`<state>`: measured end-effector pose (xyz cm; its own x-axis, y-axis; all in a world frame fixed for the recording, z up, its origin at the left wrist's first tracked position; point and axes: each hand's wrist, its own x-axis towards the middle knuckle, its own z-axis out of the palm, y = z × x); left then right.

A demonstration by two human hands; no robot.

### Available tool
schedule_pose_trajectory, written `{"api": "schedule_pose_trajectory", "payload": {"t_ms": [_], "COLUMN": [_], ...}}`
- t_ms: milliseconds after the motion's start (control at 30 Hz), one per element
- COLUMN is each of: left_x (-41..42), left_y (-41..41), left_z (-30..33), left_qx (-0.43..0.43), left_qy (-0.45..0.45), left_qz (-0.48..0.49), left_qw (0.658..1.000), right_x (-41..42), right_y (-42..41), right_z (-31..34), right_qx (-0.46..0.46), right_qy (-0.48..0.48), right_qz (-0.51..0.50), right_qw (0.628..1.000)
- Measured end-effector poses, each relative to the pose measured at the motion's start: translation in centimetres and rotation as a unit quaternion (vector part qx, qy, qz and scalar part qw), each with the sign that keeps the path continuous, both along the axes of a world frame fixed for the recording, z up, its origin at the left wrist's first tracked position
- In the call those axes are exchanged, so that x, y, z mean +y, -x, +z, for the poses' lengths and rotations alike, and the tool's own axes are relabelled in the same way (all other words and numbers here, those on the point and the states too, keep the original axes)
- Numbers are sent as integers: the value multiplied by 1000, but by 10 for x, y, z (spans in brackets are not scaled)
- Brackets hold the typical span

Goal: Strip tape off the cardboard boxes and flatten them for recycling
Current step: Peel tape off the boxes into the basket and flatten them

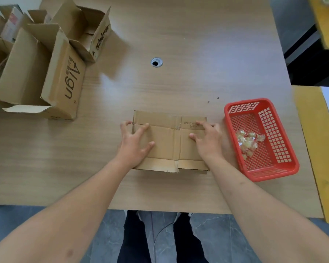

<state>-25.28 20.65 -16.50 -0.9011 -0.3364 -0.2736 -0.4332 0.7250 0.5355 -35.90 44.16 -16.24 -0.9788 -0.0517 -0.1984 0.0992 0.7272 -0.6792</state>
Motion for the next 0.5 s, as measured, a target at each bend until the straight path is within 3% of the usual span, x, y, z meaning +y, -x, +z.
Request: {"api": "schedule_pose_trajectory", "payload": {"t_ms": [200, 333, 500], "left_x": [3, 10, 12], "left_y": [-3, -8, -5], "left_z": [-32, -54, -69], "left_qx": [-9, -18, 25], "left_qy": [156, 211, 214], "left_qz": [-63, -74, -189], "left_qw": [986, 975, 958], "right_x": [-15, -22, -28], "right_y": [-14, -32, -53], "right_z": [-56, -77, -78], "right_qx": [76, 156, 66], "right_qy": [-116, -165, -213], "right_qz": [60, 92, 196], "right_qw": [989, 970, 955]}}
